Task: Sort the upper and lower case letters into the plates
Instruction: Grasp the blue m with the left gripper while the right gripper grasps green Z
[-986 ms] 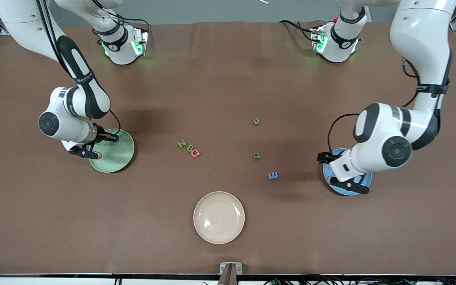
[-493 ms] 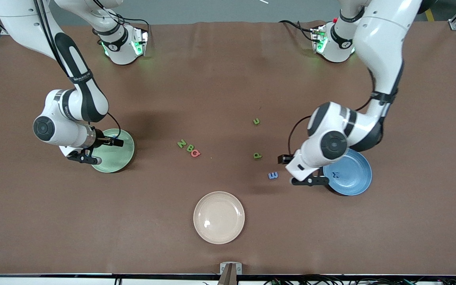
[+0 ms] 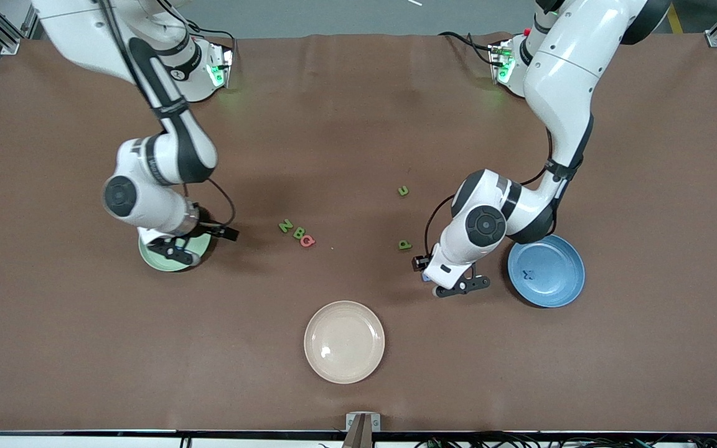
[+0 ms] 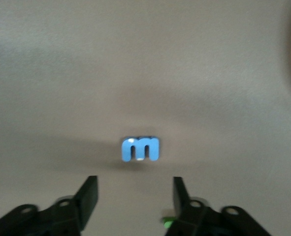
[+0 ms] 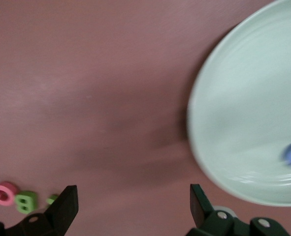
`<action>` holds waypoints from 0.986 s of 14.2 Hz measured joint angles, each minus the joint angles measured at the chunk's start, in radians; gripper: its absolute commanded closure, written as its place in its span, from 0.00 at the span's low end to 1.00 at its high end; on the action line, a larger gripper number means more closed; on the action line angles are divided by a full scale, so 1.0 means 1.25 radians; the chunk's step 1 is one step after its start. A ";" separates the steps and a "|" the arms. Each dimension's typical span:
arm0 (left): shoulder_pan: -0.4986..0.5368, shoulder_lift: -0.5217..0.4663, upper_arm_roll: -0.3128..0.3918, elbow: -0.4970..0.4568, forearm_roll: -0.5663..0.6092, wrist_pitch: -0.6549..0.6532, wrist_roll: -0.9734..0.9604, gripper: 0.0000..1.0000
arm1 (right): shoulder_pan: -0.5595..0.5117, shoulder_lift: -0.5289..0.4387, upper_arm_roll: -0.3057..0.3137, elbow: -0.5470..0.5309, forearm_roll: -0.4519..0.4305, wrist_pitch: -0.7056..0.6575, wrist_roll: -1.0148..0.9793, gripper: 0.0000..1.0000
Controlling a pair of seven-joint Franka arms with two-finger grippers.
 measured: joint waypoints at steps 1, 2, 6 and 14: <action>-0.009 0.005 0.006 0.003 0.000 0.008 -0.010 0.39 | 0.033 0.017 0.000 -0.002 0.000 0.036 0.061 0.00; -0.017 0.009 0.011 0.005 0.002 0.017 -0.017 0.39 | 0.066 0.037 0.000 -0.004 0.000 0.072 0.124 0.00; -0.046 0.027 0.029 0.007 0.064 0.030 -0.064 0.39 | 0.158 0.109 -0.002 -0.004 0.000 0.162 0.280 0.00; -0.057 0.055 0.040 0.030 0.110 0.051 -0.107 0.39 | 0.181 0.124 -0.006 0.010 0.000 0.161 0.344 0.14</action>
